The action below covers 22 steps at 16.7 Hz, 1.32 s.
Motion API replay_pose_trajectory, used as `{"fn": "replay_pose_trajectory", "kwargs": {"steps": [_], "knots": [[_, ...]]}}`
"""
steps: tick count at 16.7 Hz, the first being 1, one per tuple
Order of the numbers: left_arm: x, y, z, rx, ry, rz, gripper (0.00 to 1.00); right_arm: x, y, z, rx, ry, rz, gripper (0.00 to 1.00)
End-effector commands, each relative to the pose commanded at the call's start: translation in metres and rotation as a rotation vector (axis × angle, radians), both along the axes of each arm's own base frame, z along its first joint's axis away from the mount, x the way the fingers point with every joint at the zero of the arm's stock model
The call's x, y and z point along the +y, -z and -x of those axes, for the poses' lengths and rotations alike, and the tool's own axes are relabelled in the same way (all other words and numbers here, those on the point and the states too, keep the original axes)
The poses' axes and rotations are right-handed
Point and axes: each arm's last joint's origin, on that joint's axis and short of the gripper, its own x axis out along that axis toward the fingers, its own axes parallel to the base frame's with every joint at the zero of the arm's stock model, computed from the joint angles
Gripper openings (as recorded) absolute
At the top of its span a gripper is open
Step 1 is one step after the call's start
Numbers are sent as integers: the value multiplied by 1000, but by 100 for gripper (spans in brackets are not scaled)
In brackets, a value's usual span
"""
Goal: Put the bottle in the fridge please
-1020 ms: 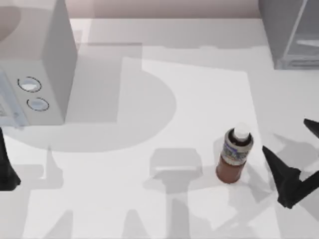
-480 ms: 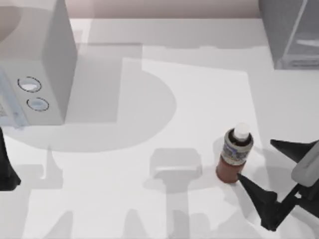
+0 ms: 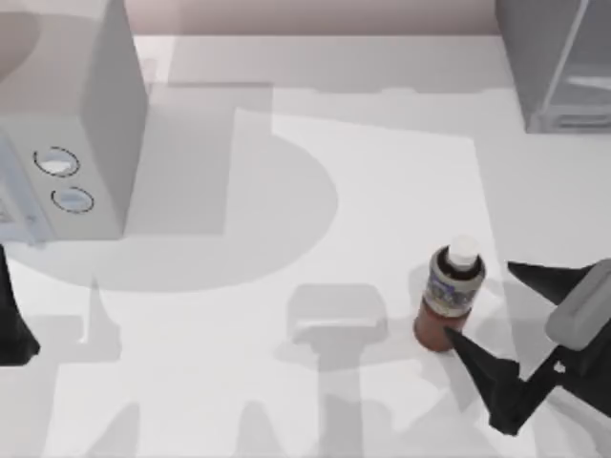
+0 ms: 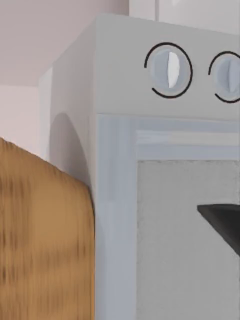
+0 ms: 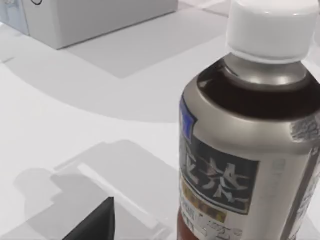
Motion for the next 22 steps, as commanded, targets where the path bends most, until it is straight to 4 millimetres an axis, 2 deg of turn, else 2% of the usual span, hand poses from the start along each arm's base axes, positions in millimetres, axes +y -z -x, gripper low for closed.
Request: {"fn": "replay_pose_trajectory", "kwargs": {"steps": [6,10,22], "knots": [[0,0,0,0,0,0,100,33,10,-32,-1,-1,0,100],[0,0,0,0,0,0,100,35,11,-34,0,-1,0,100],[0,0,0,0,0,0,100,35,11,-34,0,-1,0,10]]}}
